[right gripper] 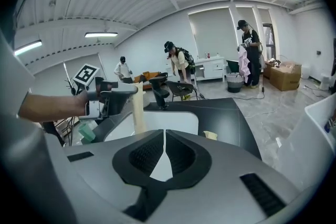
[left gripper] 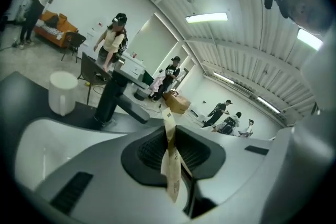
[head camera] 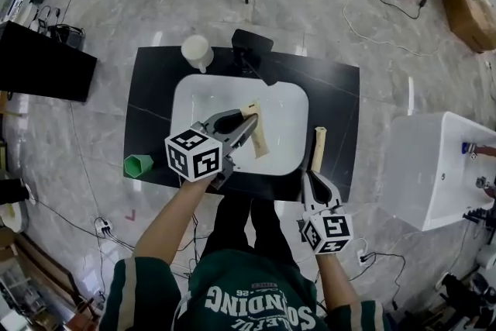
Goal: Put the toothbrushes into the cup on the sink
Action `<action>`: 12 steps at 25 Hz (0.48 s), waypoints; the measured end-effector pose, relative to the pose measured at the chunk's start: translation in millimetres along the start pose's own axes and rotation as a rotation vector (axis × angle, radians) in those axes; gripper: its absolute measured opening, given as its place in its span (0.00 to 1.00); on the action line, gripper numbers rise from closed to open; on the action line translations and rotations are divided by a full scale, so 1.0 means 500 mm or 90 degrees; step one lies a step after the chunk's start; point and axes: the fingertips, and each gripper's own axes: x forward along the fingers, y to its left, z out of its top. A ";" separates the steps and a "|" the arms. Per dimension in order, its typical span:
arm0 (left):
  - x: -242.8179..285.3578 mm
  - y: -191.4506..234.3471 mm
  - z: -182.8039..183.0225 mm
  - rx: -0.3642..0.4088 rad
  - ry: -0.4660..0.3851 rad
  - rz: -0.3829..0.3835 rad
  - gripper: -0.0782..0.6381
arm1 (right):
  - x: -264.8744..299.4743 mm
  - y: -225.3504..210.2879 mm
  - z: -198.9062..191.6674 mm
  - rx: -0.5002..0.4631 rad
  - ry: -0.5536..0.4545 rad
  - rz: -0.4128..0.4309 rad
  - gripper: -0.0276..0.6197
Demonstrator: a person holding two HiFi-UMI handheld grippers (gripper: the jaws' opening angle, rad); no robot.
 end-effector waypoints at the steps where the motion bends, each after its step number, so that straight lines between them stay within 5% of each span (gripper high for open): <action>1: -0.015 0.010 0.020 0.006 -0.013 0.008 0.20 | 0.005 0.007 0.001 -0.001 0.001 0.004 0.11; 12: -0.164 0.140 0.253 0.166 -0.126 0.146 0.20 | 0.048 0.081 0.008 -0.031 0.008 0.042 0.11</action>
